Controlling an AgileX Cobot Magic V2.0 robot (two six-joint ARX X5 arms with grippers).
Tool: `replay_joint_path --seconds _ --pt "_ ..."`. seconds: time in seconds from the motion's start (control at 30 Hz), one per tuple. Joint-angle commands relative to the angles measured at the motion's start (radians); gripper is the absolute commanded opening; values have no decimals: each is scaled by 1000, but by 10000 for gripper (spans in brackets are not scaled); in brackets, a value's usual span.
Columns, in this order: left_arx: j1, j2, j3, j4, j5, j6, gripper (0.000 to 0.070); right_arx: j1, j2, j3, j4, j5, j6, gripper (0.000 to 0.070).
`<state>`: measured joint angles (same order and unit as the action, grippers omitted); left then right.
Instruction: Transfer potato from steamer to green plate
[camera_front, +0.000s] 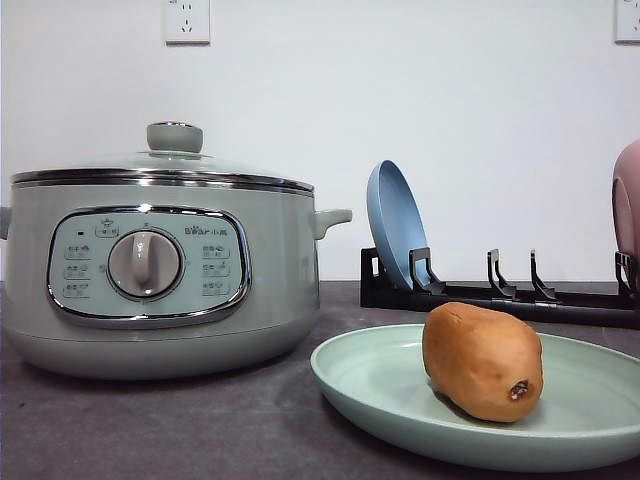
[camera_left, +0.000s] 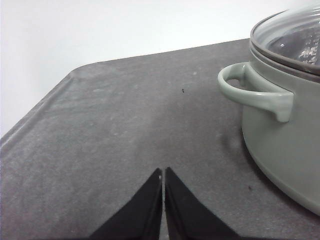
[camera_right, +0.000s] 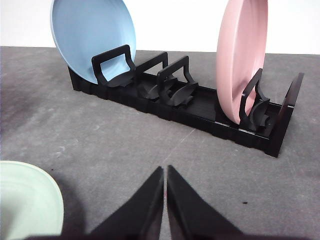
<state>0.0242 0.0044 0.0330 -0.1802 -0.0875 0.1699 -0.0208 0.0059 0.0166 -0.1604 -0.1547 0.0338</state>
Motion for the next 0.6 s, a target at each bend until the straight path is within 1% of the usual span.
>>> replay_joint_path --seconds 0.0,0.57 --pt "2 -1 -18 -10 -2 -3 0 -2 -2 -5 3 -1 11 0" --pt "2 -1 -18 -10 -2 -3 0 -2 -2 -5 3 -1 11 0"
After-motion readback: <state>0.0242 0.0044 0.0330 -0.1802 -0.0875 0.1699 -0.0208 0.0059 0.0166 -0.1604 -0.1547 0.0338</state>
